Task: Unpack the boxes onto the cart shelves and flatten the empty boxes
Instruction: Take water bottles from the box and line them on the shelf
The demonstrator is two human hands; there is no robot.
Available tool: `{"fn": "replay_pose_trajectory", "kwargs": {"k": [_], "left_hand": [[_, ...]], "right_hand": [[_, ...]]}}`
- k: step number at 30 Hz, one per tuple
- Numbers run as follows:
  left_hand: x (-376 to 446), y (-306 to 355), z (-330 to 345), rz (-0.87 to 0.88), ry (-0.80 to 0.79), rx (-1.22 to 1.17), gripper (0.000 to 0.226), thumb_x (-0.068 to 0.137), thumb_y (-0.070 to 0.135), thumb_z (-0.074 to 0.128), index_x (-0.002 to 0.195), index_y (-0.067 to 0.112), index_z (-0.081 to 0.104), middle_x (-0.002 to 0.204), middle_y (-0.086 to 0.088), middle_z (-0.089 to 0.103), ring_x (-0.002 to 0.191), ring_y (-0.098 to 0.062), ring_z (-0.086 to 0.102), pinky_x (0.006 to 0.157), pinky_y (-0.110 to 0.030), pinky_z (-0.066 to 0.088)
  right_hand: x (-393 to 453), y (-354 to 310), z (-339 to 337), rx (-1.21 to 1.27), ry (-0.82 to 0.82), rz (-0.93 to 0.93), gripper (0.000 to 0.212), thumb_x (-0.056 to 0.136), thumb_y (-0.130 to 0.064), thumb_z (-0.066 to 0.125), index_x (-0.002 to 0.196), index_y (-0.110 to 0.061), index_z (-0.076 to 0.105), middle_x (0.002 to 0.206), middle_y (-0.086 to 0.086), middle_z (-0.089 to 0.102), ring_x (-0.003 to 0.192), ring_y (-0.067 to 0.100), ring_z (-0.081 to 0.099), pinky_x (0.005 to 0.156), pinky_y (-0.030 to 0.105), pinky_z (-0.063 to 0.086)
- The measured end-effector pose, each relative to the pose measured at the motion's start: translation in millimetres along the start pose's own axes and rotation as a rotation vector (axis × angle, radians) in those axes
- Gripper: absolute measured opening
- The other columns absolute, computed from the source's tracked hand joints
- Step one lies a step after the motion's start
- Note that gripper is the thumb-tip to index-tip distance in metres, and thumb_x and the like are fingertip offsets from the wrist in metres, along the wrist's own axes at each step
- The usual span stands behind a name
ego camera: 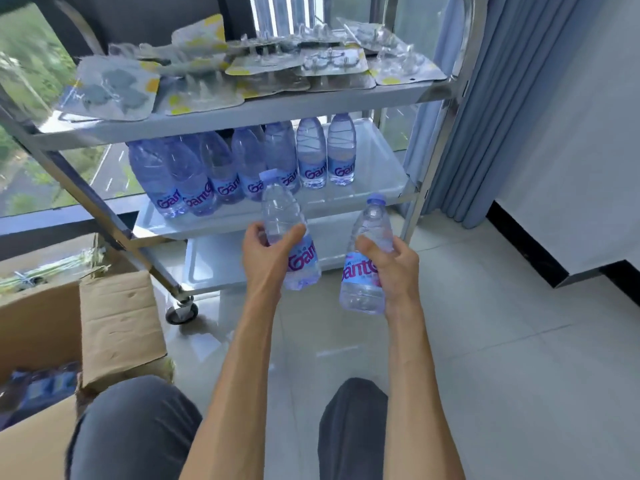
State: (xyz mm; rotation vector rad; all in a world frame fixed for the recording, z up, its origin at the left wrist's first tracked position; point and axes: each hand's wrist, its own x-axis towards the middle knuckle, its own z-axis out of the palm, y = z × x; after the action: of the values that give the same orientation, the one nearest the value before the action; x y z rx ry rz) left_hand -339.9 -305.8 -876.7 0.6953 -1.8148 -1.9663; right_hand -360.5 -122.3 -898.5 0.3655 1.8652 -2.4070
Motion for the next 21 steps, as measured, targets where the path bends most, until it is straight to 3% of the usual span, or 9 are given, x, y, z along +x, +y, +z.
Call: {"fn": "replay_pose_trajectory", "kwargs": {"k": [3,6,9,12,15,18,21], "left_hand": [[22,-7,28,0.065,0.061,0.043,0.040,0.061,0.036,0.085,0.092,0.022,0.063,0.089,0.004,0.072,0.083,-0.017,0.071,0.072,-0.034,0.059],[45,-8,57,0.110,0.135,0.045,0.032,0.067,0.029,0.086,0.091,0.027,0.066,0.083,0.012,0.072,0.074,-0.003,0.068,0.068,-0.023,0.055],[71,-2,81,0.143,0.196,0.108,0.032,0.067,0.027,0.084,0.095,0.022,0.070,0.089,0.006,0.073,0.082,-0.012,0.070,0.077,-0.036,0.058],[102,1,100,0.184,0.227,0.174,0.045,0.067,0.031,0.086,0.106,0.017,0.070,0.103,-0.008,0.068,0.094,-0.022,0.066,0.087,-0.041,0.054],[123,7,112,0.226,0.265,0.209,0.057,0.069,0.035,0.086,0.121,0.017,0.067,0.110,-0.002,0.066,0.101,-0.017,0.064,0.090,-0.036,0.053],[138,12,119,0.242,0.307,0.213,0.045,0.070,0.038,0.084,0.109,0.023,0.068,0.102,0.007,0.069,0.092,-0.012,0.064,0.083,-0.039,0.055],[148,13,120,0.242,0.301,0.264,0.059,0.071,0.040,0.084,0.122,0.017,0.065,0.116,0.000,0.066,0.106,-0.019,0.062,0.091,-0.039,0.053]], "right_hand": [[42,1,9,-0.087,0.012,-0.089,0.042,0.058,-0.032,0.090,0.093,-0.020,0.071,0.087,0.009,0.075,0.079,0.033,0.073,0.070,0.056,0.060],[75,-3,23,-0.174,0.012,-0.201,0.050,0.059,-0.031,0.088,0.104,-0.023,0.069,0.096,0.002,0.074,0.088,0.025,0.072,0.077,0.048,0.060],[102,-11,43,-0.239,0.005,-0.334,0.067,0.057,-0.030,0.084,0.119,-0.021,0.065,0.107,-0.007,0.072,0.095,0.010,0.069,0.078,0.025,0.057],[134,-18,61,-0.236,-0.023,-0.415,0.061,0.062,-0.019,0.085,0.119,-0.016,0.062,0.109,-0.003,0.070,0.098,0.013,0.067,0.085,0.032,0.057],[162,-28,74,-0.238,-0.020,-0.487,0.056,0.067,-0.008,0.084,0.118,-0.015,0.062,0.106,-0.005,0.069,0.097,0.010,0.066,0.085,0.028,0.055],[183,-38,80,-0.272,0.013,-0.511,0.056,0.065,-0.010,0.084,0.116,-0.014,0.061,0.105,-0.006,0.067,0.094,0.009,0.064,0.082,0.022,0.054],[195,-40,83,-0.344,0.025,-0.512,0.054,0.066,-0.010,0.084,0.114,-0.013,0.060,0.107,0.000,0.066,0.095,0.016,0.063,0.083,0.027,0.055]]}}
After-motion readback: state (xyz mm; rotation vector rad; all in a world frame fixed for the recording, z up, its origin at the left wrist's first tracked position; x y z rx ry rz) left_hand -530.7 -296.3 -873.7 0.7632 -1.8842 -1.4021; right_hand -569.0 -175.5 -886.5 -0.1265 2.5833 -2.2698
